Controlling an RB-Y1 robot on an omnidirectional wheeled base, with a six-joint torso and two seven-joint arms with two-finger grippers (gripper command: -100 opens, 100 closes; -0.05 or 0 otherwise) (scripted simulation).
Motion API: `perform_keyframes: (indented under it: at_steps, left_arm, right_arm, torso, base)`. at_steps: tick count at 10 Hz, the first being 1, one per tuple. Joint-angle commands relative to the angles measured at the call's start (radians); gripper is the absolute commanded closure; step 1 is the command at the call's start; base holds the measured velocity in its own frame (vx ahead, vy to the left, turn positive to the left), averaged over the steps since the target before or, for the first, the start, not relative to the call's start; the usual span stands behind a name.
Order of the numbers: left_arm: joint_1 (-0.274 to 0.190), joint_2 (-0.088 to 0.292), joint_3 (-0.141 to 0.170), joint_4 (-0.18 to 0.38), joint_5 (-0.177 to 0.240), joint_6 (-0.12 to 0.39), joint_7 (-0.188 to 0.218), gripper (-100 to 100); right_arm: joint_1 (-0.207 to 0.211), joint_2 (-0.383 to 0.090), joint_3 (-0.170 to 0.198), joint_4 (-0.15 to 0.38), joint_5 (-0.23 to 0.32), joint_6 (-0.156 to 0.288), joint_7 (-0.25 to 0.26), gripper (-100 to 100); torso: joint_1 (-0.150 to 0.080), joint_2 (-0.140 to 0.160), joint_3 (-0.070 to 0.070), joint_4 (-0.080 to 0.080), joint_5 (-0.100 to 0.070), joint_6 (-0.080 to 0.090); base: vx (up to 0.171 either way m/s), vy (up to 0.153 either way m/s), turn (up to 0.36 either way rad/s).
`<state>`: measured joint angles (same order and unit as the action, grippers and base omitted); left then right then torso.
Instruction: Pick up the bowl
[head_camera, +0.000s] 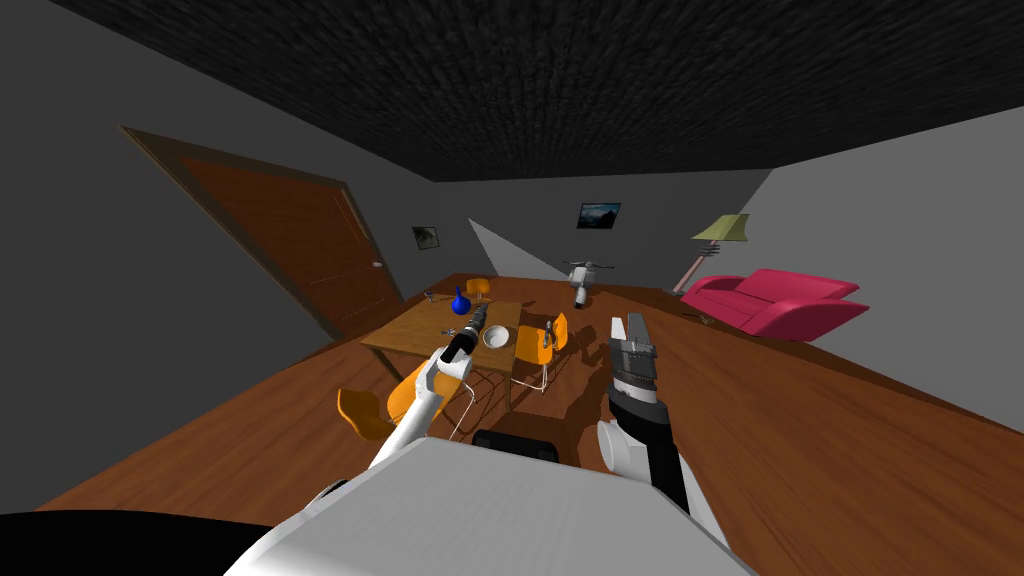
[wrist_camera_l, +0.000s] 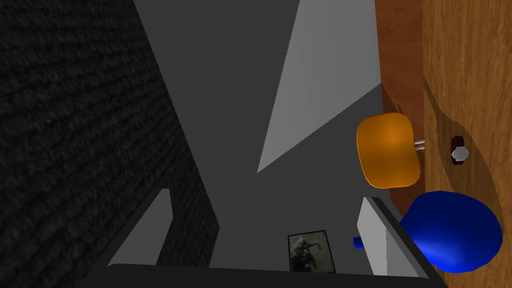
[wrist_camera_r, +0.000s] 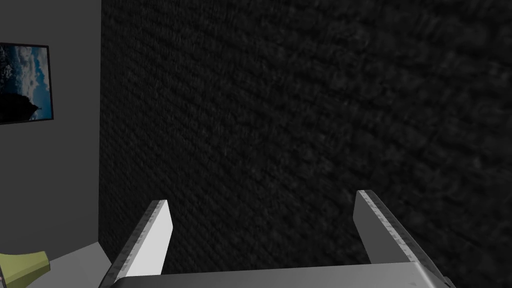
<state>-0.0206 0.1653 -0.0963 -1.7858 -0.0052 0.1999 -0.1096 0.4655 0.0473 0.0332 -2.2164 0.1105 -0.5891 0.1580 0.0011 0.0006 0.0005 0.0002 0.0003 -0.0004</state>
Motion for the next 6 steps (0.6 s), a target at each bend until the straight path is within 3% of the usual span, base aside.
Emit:
perform_keyframes:
  at_steps: [1,2,6]
  left_arm:
    - [-0.027,-0.008,-0.005,0.035,-0.005,0.050,-0.005,-100]
    - [-0.027,-0.008,-0.005,0.035,-0.005,0.060,-0.005,-100]
    - [-0.085,-0.012,-0.009,0.138,-0.003,0.179,-0.011,-100]
  right_arm:
    - [0.000,0.000,0.000,0.000,0.000,0.000,0.000,0]
    - [0.000,0.000,0.000,0.000,0.000,0.000,0.000,0]
    - [0.000,0.000,0.000,0.000,0.000,0.000,0.000,0]
  torso:
    - [0.000,0.000,0.000,0.000,0.000,0.000]
    - [0.000,0.000,0.000,0.000,0.000,0.000]
    - [0.000,-0.001,-0.001,0.000,0.000,0.000]
  base:
    - [-0.010,0.012,-0.046]
    - [-0.006,0.010,-0.028]
    - [0.004,0.013,-0.053]
